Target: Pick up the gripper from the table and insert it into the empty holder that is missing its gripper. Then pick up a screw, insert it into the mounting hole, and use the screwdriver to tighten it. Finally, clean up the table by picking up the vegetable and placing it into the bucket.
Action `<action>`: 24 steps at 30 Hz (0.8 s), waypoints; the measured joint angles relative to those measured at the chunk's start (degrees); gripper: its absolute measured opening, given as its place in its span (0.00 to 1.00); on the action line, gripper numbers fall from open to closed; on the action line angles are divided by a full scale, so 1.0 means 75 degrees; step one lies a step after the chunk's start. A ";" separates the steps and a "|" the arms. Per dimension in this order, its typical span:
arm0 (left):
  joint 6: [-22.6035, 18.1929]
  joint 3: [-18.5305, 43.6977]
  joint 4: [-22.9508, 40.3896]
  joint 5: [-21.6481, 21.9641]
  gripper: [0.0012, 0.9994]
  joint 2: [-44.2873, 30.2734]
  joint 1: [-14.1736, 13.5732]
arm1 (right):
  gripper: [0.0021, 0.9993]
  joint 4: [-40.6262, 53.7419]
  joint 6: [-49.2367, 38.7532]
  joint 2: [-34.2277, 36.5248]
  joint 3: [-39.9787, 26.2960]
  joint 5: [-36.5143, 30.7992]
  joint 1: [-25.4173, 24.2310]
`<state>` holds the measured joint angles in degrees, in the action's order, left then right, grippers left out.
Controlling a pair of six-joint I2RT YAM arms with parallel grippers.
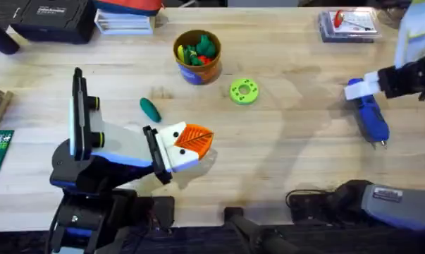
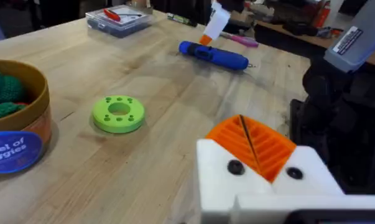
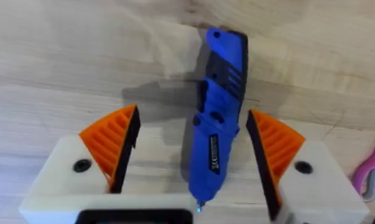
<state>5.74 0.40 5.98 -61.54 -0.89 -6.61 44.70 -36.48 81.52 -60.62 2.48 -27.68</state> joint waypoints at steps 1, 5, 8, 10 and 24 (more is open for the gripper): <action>0.0000 0.0000 0.0000 0.0000 0.01 0.0000 0.0000 | 0.99 -0.0028 -0.0104 0.0179 0.0000 -0.0097 -0.0035; 0.0000 0.0000 0.0000 0.0000 0.01 0.0000 0.0000 | 0.99 -0.0186 -0.0632 0.0729 0.0000 -0.0479 -0.0098; 0.0000 0.0000 0.0000 0.0000 0.01 0.0000 0.0000 | 0.99 -0.0443 -0.0930 0.1029 0.0000 -0.0607 -0.0099; 0.0000 0.0000 0.0000 0.0000 0.01 0.0000 0.0000 | 0.99 -0.0606 -0.1041 0.1232 0.0000 -0.0622 -0.0099; 0.0000 0.0000 0.0000 0.0000 0.01 0.0000 0.0000 | 0.99 -0.1134 -0.1199 0.2165 -0.0105 -0.0421 -0.0118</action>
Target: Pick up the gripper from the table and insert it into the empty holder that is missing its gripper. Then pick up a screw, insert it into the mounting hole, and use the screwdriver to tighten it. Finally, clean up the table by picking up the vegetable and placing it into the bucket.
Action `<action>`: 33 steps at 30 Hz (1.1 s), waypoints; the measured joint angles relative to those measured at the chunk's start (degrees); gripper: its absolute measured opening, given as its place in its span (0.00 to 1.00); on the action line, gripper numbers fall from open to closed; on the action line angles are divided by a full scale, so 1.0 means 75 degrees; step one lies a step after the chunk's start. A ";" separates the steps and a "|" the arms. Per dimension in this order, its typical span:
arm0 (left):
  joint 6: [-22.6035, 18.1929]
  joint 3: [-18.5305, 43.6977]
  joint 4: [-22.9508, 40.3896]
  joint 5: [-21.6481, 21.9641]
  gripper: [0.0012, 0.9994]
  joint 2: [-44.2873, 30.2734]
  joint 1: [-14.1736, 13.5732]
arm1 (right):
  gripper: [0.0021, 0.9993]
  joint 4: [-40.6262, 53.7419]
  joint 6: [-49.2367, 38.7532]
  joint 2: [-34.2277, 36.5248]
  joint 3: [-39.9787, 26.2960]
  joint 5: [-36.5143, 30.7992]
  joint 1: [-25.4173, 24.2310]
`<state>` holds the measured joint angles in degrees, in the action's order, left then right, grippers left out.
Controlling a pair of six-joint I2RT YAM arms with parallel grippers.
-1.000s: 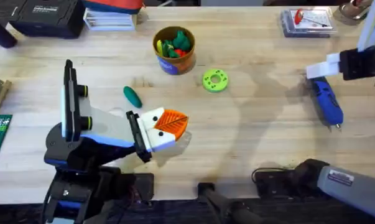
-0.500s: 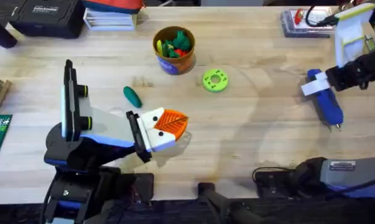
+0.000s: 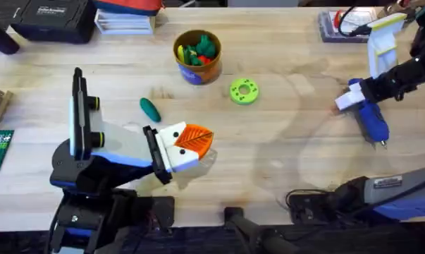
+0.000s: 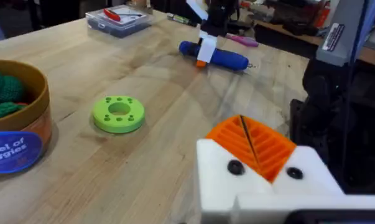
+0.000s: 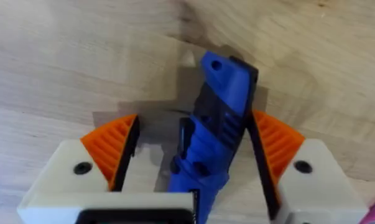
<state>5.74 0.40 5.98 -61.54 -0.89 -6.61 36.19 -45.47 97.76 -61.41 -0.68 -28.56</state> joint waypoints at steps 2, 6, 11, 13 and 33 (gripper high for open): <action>0.0000 0.0000 0.0000 0.0000 0.01 0.0000 0.0000 | 0.99 0.0005 0.0019 0.0006 -0.0003 0.0095 -0.0067; 0.0000 0.0000 0.0000 0.0000 0.01 0.0000 0.0000 | 0.92 0.0062 0.0099 0.0032 -0.0003 0.0280 -0.0191; 0.0000 0.0000 0.0000 0.0000 0.01 0.0000 0.0000 | 0.84 0.0020 0.0233 0.0061 -0.0003 0.0486 -0.0387; 0.0000 0.0000 0.0000 0.0000 0.01 0.0000 0.0000 | 0.82 0.0024 0.0239 0.0074 -0.0003 0.0604 -0.0422; 0.0000 0.0000 0.0000 0.0000 0.01 0.0000 0.0000 | 0.02 -0.0383 0.0299 0.0166 -0.0003 0.0602 -0.0383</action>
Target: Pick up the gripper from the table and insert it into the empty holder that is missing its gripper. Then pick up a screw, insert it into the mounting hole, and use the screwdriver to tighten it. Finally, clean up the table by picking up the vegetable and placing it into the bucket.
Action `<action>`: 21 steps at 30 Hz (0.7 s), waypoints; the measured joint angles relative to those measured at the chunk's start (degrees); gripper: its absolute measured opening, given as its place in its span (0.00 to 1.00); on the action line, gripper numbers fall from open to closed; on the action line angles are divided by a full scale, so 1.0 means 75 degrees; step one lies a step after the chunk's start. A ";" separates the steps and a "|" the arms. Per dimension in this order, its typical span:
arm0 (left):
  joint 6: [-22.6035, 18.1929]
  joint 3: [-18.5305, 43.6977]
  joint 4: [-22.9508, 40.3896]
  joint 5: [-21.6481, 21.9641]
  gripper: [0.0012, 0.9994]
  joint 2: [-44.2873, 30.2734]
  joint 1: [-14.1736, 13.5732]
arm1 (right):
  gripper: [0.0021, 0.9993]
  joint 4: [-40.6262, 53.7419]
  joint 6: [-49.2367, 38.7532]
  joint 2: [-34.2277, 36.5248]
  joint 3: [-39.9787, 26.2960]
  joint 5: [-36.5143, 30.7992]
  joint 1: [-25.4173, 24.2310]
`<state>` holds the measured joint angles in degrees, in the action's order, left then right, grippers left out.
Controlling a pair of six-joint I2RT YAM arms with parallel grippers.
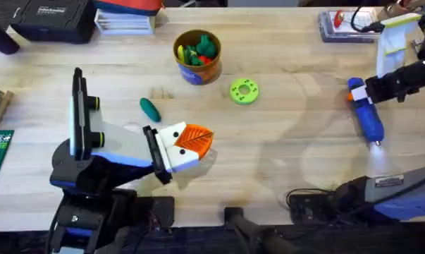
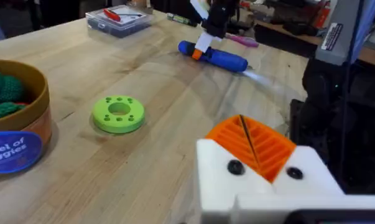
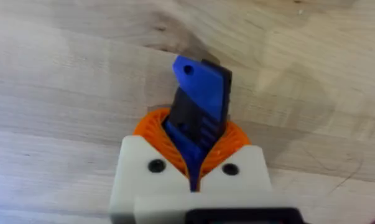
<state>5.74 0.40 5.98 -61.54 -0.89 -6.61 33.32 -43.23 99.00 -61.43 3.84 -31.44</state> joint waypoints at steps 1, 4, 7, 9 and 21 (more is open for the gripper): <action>0.0000 0.0000 0.0000 0.0000 0.01 0.0000 0.0000 | 0.02 -0.0013 0.0050 0.0000 0.0000 -0.0023 0.0024; 0.0000 0.0000 0.0000 0.0000 0.01 0.0000 0.0000 | 0.02 -0.0134 0.0362 -0.0008 0.0002 -0.0023 0.0120; 0.0000 0.0000 0.0000 0.0000 0.01 0.0000 0.0000 | 0.02 -0.0409 0.0937 -0.0218 0.0006 -0.0018 0.0251; 0.0000 0.0000 0.0000 0.0000 0.01 0.0000 0.0000 | 0.02 -0.0560 0.1333 -0.0642 0.0006 -0.0012 0.0339; 0.0000 0.0000 0.0000 0.0000 0.01 0.0000 0.0000 | 0.02 -0.0501 0.3583 -0.4568 0.0261 0.0009 0.1860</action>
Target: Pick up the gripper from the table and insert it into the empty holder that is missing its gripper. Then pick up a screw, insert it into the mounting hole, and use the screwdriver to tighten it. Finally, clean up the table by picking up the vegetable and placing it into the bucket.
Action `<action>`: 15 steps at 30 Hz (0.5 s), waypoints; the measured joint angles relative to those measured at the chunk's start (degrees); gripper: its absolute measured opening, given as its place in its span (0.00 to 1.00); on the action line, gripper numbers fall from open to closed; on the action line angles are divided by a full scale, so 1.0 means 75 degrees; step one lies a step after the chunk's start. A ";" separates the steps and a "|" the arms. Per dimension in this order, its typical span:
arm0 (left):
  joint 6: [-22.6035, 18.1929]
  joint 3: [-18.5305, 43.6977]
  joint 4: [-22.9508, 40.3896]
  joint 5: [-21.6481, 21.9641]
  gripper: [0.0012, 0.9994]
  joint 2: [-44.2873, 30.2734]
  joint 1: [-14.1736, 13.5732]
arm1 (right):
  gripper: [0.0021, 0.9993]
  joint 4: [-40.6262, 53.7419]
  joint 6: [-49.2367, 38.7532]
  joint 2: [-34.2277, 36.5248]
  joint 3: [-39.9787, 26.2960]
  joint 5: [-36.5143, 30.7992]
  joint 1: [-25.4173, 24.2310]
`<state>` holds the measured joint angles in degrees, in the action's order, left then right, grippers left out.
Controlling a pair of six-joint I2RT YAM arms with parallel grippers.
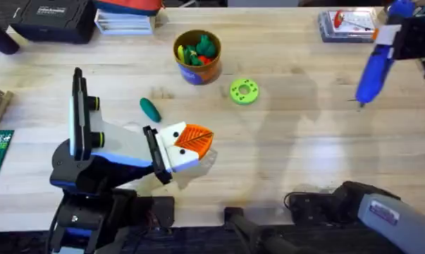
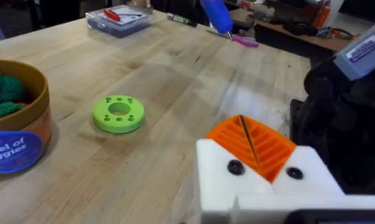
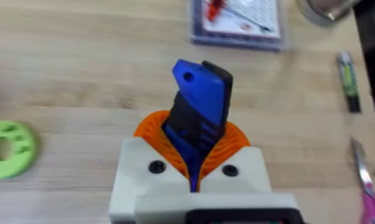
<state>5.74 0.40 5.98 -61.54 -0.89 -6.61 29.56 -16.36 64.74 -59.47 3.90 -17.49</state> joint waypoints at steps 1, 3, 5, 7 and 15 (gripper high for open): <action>0.0000 0.0000 0.0000 0.0000 0.01 0.0000 0.0000 | 0.02 -0.0034 0.0178 -0.0318 0.0133 0.0002 0.0300; 0.0000 0.0000 0.0000 0.0000 0.01 0.0000 0.0000 | 0.02 -0.0137 0.0501 -0.0850 0.0374 0.0008 0.0881; 0.0001 0.0000 0.0000 0.0000 0.01 0.0000 0.0000 | 0.02 -0.0395 0.0881 -0.1373 0.0648 0.0011 0.1532; 0.0000 0.0000 0.0000 0.0000 0.01 0.0000 0.0000 | 0.02 -0.1230 0.1623 -0.2246 0.1166 0.0009 0.2854; 0.0000 0.0000 0.0000 0.0000 0.01 0.0000 0.0000 | 0.02 -0.3088 0.2253 -0.3056 0.1669 0.0037 0.5463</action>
<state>5.74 0.40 5.98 -61.54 -0.89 -6.61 6.41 0.54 41.82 -46.96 4.19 23.49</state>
